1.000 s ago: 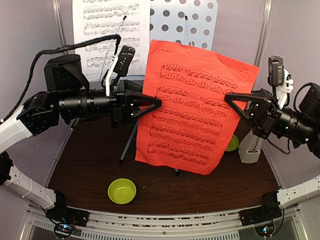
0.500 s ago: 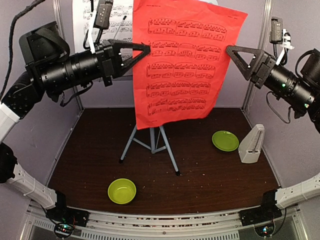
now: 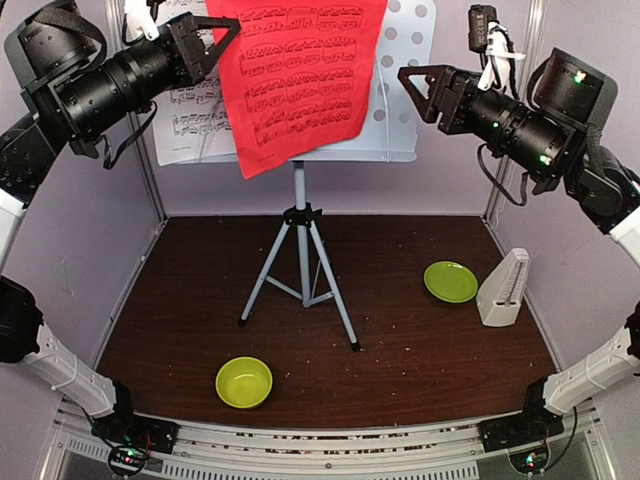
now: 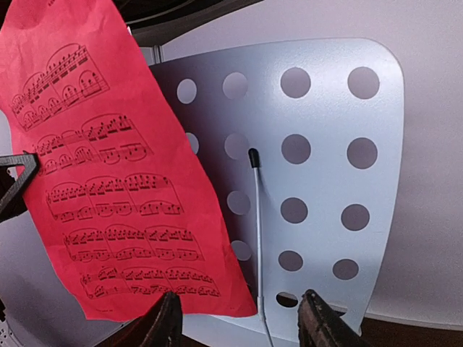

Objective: Set up the instrument practice props

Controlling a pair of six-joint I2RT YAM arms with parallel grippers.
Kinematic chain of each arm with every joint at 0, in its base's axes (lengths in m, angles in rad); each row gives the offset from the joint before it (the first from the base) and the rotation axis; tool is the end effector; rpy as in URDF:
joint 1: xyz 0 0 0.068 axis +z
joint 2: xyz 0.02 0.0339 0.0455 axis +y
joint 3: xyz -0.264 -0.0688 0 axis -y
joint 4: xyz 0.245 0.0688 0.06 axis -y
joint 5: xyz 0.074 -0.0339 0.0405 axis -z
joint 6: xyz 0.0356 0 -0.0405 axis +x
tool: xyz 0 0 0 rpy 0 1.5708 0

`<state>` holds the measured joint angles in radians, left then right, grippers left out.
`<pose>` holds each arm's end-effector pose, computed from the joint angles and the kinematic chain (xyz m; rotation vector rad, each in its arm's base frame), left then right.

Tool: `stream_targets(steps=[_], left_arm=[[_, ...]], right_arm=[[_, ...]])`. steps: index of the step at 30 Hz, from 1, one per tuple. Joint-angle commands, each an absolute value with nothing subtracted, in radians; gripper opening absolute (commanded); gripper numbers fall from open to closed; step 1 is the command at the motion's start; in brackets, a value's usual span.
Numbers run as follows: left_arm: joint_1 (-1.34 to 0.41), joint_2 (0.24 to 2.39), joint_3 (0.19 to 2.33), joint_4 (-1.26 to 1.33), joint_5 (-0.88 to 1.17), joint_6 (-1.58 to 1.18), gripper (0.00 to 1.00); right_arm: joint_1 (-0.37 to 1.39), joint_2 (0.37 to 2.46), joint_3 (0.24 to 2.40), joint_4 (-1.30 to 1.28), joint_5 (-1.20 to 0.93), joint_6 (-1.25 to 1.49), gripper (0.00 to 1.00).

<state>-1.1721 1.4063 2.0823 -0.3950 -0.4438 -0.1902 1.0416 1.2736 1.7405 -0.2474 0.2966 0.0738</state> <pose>0.1043 -0.2082 0.6035 0.2715 1.3424 -0.8683 0.1301 0.2018 0.5533 -0.4131 1.3372 0.7341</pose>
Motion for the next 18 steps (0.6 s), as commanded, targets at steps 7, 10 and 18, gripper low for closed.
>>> stream_targets(steps=[7, 10, 18], left_arm=[[-1.141, 1.456, 2.208, -0.39, -0.567, -0.137, 0.0], [-1.141, 1.473, 2.229, -0.387, -0.562, -0.117, 0.0], [-1.141, 1.505, 2.253, -0.375, -0.531, -0.054, 0.0]], right_arm=[[1.021, 1.414, 1.962, -0.386, 0.374, -0.008, 0.55], [1.01, 1.46, 2.014, -0.42, 0.391, -0.011, 0.54], [0.993, 1.519, 2.034, -0.405, 0.427, -0.052, 0.52]])
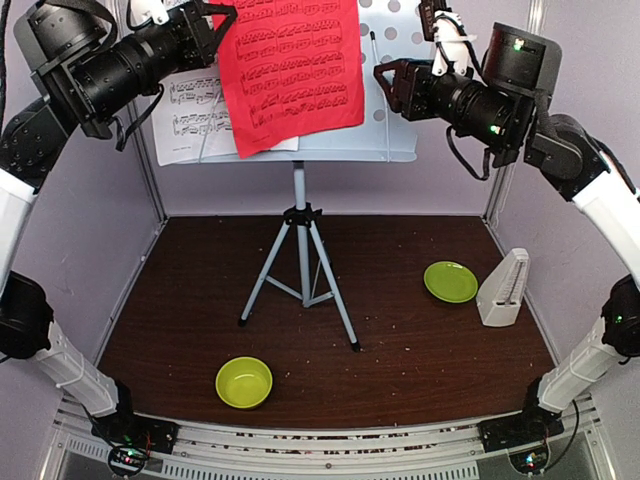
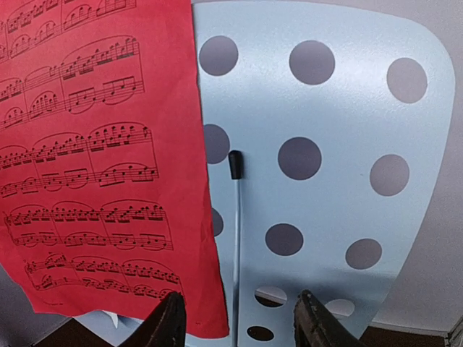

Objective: Set up the instrument practice props

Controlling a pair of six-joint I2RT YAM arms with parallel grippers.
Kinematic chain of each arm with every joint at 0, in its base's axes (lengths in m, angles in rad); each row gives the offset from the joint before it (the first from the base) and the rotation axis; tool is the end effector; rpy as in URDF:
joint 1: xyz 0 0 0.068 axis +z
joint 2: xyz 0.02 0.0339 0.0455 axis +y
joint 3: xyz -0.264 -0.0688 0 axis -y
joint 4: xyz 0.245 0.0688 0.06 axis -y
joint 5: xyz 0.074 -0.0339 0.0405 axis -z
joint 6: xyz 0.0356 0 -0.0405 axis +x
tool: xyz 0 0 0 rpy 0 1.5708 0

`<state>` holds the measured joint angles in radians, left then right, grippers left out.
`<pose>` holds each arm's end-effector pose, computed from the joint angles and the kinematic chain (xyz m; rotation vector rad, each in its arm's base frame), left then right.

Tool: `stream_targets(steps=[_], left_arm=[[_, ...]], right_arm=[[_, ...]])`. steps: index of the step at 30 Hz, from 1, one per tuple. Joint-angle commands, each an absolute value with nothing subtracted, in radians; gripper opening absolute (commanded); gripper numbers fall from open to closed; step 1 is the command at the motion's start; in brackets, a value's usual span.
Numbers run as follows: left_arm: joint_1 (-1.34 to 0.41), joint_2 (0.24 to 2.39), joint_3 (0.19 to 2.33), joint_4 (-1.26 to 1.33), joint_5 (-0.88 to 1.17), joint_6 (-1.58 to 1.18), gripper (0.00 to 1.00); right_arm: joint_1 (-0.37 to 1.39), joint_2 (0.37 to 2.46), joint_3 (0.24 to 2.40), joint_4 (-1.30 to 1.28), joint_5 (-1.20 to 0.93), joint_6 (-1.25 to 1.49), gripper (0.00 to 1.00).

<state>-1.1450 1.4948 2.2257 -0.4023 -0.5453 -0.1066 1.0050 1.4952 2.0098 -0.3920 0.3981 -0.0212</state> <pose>0.1164 -0.2120 0.6187 0.1939 1.3124 -0.7315 0.1670 0.2373 0.5626 -0.4211 1.4172 0.5135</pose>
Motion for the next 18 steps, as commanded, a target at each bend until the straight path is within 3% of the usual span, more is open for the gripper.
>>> stream_targets(steps=[1, 9, 18], left_arm=[[-1.141, 1.511, 2.255, -0.373, -0.525, -0.048, 0.0], [-1.141, 1.539, 2.276, -0.385, -0.525, -0.038, 0.0], [-1.141, 1.537, 2.263, -0.345, -0.571, -0.011, 0.0]], right_arm=[[0.988, 1.528, 2.042, -0.411, 0.425, -0.051, 0.52], [0.974, 1.547, 2.051, -0.386, 0.421, -0.049, 0.34], [0.973, 1.519, 1.987, -0.299, 0.374, -0.096, 0.01]])
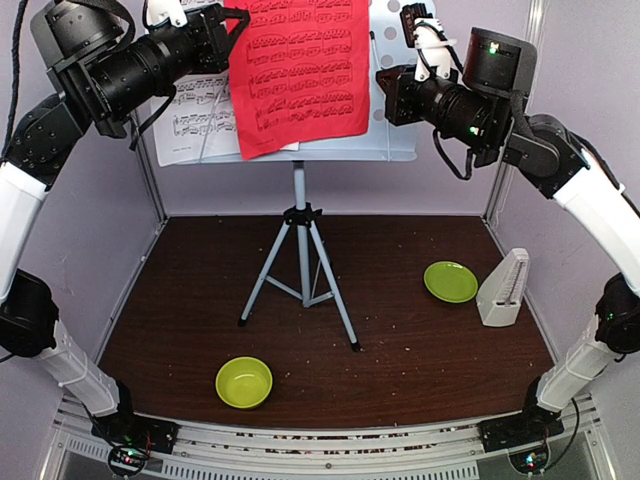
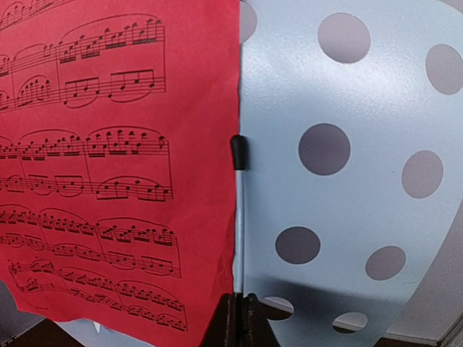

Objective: Set up the instrument practice props

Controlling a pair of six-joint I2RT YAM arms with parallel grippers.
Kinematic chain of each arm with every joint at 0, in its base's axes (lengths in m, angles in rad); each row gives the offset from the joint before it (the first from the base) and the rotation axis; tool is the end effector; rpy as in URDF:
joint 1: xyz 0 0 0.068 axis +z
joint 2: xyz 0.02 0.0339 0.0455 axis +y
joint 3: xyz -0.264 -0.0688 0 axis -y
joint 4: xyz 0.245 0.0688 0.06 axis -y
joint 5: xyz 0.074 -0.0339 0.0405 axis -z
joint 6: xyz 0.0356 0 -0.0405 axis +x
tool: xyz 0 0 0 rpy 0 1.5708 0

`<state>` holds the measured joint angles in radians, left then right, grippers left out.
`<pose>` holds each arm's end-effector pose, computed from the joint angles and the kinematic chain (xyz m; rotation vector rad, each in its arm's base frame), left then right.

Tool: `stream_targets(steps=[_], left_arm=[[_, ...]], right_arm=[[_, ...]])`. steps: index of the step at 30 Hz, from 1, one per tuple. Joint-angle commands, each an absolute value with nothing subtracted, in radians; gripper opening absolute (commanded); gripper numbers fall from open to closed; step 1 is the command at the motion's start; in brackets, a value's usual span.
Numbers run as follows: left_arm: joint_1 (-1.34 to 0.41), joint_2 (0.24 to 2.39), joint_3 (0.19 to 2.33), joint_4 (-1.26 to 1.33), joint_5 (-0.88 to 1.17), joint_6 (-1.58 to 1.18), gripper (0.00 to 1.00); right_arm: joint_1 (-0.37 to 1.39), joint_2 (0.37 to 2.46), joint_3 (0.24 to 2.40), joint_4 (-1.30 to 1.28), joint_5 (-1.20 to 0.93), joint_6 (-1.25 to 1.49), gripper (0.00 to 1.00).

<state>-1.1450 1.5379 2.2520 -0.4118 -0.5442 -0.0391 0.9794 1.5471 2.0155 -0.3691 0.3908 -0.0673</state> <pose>0.1229 -0.2263 0.6143 0.2542 1.3185 -0.6618 0.1850 0.2512 0.5522 -0.4534 1.4248 0.4510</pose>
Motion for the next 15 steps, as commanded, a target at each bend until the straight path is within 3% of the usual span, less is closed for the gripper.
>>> stream_targets(steps=[1, 15], left_arm=[[-1.141, 1.534, 2.255, -0.337, -0.574, -0.009, 0.0], [-1.141, 1.531, 2.205, -0.244, -0.582, 0.085, 0.0]], right_arm=[[0.973, 1.514, 1.977, -0.285, 0.375, -0.098, 0.0], [0.975, 1.395, 1.709, 0.017, 0.309, -0.165, 0.0]])
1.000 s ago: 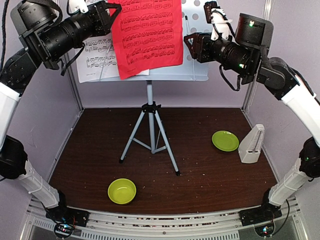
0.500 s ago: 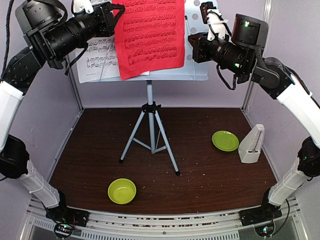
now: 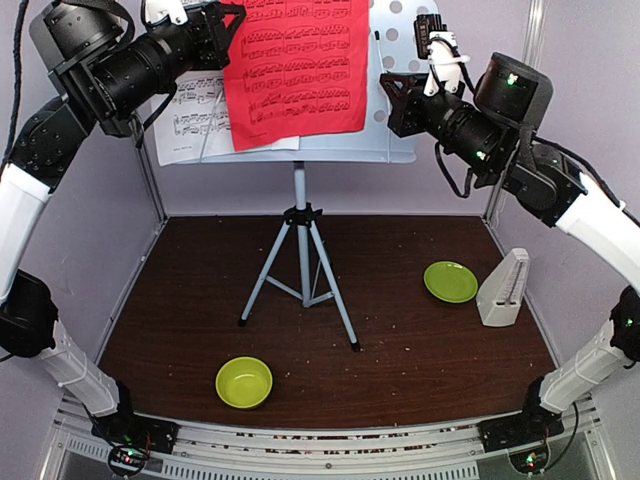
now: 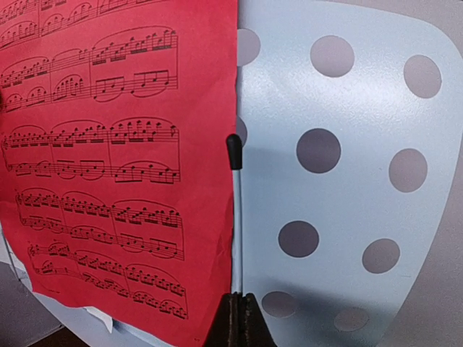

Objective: Set up the instrument practice props

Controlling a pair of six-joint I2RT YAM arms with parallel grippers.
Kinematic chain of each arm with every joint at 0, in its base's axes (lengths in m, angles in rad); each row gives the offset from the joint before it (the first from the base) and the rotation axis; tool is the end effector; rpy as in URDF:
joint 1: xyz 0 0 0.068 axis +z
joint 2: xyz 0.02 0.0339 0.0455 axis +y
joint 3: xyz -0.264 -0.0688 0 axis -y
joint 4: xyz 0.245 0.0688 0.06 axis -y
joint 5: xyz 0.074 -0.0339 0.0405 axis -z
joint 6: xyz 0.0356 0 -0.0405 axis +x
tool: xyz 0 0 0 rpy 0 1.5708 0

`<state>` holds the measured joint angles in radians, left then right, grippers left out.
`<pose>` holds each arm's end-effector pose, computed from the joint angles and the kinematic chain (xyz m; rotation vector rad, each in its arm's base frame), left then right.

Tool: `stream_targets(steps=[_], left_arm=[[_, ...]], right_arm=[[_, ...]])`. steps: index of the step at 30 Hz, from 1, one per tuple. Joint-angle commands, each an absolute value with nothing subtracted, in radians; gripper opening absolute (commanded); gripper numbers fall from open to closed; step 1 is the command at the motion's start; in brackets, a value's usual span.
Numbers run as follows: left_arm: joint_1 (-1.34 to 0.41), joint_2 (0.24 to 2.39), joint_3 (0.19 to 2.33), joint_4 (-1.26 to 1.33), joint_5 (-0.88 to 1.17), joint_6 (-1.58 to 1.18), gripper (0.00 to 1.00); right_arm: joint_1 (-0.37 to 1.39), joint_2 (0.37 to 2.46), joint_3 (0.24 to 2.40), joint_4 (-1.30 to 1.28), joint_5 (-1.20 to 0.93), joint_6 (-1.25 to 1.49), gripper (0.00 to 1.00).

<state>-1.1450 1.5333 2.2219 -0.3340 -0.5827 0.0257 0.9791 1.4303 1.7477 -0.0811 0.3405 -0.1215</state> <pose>0.1246 -0.2273 0.6153 0.2310 1.2798 -0.6074 0.1781 0.2437 0.5335 -0.4495 1.2893 0.4955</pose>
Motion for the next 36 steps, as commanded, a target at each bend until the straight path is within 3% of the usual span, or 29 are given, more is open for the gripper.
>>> stream_targets(steps=[1, 16, 36], left_arm=[[-1.141, 1.536, 2.207, -0.241, -0.574, 0.097, 0.0], [-1.131, 1.638, 2.242, -0.247, -0.465, 0.132, 0.0], [-1.105, 1.572, 2.041, -0.056, -0.445, 0.005, 0.0]], right_arm=[[0.975, 1.391, 1.701, 0.027, 0.298, -0.174, 0.0], [0.975, 1.374, 1.643, 0.11, 0.242, -0.208, 0.0], [0.975, 1.333, 1.576, 0.175, 0.225, -0.202, 0.0]])
